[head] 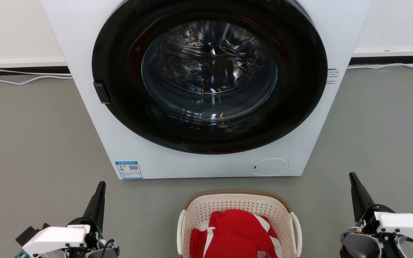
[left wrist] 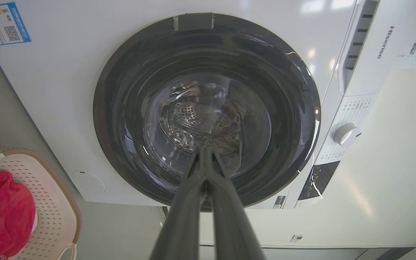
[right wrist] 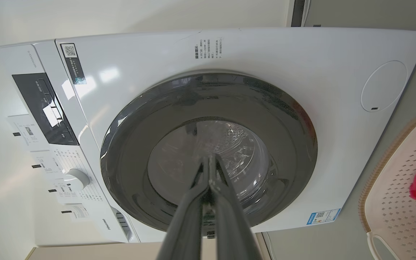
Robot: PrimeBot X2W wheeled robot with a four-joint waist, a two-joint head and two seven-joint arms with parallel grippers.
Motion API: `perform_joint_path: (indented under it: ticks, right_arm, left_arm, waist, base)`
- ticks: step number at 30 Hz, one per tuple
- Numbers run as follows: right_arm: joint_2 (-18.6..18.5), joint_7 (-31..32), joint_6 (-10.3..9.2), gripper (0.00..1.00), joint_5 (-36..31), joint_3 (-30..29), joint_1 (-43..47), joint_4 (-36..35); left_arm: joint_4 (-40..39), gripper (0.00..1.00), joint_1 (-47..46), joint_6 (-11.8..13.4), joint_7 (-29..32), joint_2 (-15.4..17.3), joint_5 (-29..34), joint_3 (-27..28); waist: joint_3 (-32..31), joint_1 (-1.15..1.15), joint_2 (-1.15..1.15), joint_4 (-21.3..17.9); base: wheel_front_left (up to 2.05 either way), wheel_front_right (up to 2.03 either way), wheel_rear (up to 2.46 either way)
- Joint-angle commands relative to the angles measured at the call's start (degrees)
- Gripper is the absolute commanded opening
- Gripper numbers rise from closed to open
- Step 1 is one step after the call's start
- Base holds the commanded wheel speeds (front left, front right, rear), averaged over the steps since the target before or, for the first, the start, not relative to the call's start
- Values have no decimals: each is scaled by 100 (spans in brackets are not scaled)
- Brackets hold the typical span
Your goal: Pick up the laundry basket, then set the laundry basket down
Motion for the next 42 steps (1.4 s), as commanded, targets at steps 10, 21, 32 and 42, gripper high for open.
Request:
perform_joint_path:
  ticks: [10,21,32,42]
  right_arm:
    - [-25,59,42,0,39,103,-131,-170]
    - [-25,59,42,0,39,103,-131,-170]
    - [-25,59,42,0,39,103,-131,-170]
    - [-25,59,42,0,39,103,-131,-170]
  left_arm:
    - [-165,0,-236,-43,34,77,-29,171]
    - [-165,0,-236,-43,34,77,-29,171]
    - [-165,0,-236,-43,34,77,-29,171]
    - [-165,0,-236,-43,34,77,-29,171]
  waist:
    - [0,0,0,0]
    - [0,0,0,0]
    - [0,0,0,0]
    - [0,0,0,0]
  base:
    - [0,0,0]
    - [0,0,0]
    - [0,0,0]
    - [0,0,0]
